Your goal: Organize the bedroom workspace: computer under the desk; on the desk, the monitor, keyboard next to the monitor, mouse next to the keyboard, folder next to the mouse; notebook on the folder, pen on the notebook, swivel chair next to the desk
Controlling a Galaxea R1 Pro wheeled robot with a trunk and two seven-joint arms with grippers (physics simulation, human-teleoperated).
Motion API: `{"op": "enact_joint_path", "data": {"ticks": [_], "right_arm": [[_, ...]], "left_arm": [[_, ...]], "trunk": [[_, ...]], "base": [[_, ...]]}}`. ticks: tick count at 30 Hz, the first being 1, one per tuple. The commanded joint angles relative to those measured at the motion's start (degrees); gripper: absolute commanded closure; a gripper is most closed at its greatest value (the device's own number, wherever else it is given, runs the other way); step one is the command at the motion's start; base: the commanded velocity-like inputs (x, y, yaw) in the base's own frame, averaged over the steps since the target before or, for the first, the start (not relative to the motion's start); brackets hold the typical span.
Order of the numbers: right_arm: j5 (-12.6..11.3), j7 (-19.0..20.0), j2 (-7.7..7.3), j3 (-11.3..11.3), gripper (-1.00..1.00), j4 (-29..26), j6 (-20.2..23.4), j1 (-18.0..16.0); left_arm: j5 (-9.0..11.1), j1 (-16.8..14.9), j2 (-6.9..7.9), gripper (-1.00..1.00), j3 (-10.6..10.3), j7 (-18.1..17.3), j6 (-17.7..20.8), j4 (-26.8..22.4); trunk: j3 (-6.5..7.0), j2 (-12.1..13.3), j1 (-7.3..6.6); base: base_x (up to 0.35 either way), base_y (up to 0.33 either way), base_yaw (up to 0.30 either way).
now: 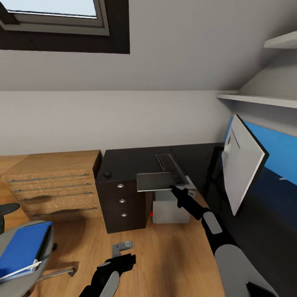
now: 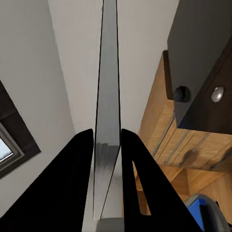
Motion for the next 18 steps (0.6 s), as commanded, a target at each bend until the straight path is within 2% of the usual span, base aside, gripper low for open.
{"op": "enact_joint_path", "data": {"ticks": [1,7,18], "right_arm": [[-0.26,0.22,0.08,-0.39,1.00,-0.06,0.45,-0.03],[-0.32,0.28,0.08,-0.40,1.00,-0.10,0.45,-0.02],[-0.74,0.28,0.11,-0.47,1.00,-0.10,0.57,0.05]], "left_arm": [[0.60,-0.05,0.03,-1.00,-0.11,0.57,0.05,-0.07],[0.60,-0.05,0.03,-1.00,-0.11,0.59,0.05,-0.07],[0.60,-0.05,0.04,-1.00,-0.11,0.59,0.05,-0.07]], "trunk": [[-0.06,-0.04,0.03],[-0.06,-0.04,0.03],[-0.06,-0.04,0.03]], "base": [[0.232,0.230,0.000],[0.125,0.115,0.000],[0.014,0.013,0.000]]}}
